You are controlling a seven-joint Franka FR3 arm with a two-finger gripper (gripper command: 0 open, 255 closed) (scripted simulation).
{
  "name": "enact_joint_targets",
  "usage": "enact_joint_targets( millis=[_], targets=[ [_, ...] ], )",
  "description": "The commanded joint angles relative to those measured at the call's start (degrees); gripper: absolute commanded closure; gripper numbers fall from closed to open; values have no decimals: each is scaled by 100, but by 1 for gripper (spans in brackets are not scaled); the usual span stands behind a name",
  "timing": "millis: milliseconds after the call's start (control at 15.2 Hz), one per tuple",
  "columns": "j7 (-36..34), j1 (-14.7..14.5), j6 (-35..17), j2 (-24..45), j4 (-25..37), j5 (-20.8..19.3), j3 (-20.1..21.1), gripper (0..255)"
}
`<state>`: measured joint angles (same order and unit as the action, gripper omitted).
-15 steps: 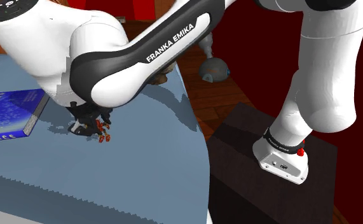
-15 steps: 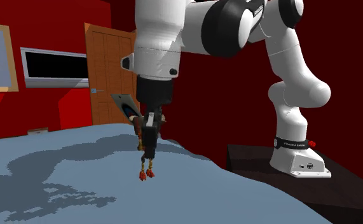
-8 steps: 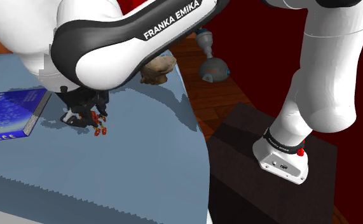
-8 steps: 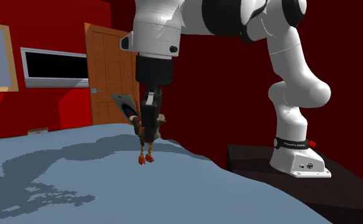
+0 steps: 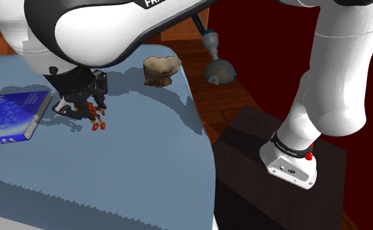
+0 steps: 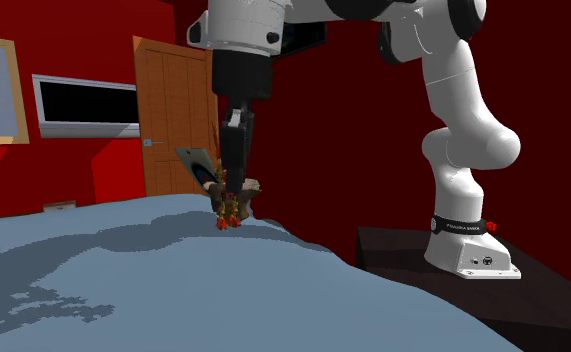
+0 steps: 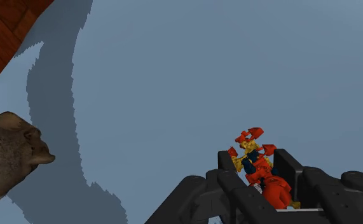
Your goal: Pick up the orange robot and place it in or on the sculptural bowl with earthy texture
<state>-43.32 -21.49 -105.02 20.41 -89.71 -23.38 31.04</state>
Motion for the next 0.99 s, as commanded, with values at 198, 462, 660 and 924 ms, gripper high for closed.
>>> enact_joint_targets(
  millis=[198,462,660,924],
  targets=[
    [102,-26,348,-39,328,50,21,255],
    [174,-60,639,-49,622,74,34,255],
    [226,-94,866,-40,865,81,42,255],
    [498,159,812,-287,662,209,-1,255]
  ],
)
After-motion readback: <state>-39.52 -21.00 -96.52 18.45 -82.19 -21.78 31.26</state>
